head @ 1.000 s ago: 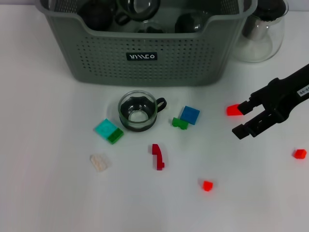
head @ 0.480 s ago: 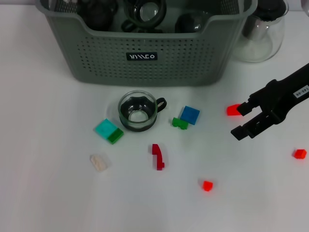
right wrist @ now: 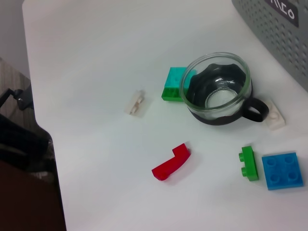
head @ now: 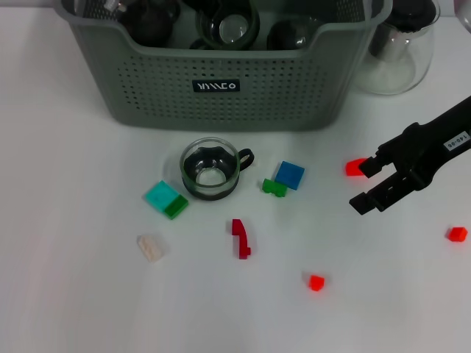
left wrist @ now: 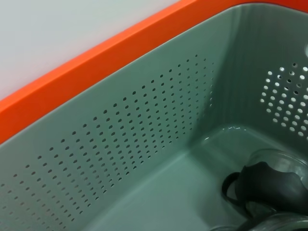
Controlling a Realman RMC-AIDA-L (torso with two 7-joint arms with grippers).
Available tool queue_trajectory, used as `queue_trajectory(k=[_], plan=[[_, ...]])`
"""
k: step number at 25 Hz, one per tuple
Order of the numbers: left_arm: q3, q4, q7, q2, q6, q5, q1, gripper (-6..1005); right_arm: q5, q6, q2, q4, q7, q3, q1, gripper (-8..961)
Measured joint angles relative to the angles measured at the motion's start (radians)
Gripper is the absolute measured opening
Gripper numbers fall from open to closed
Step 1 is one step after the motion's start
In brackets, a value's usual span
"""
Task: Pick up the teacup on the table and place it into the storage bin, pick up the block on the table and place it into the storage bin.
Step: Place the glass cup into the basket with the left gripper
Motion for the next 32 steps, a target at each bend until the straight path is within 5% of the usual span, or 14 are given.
queue_trajectory(k=[32], plan=[[0.013, 0.007, 0.003, -0.009, -0.001, 0.023, 0.002, 100, 0.000, 0.009, 0.000, 0.002, 0.001, 0.000, 0.000, 896]])
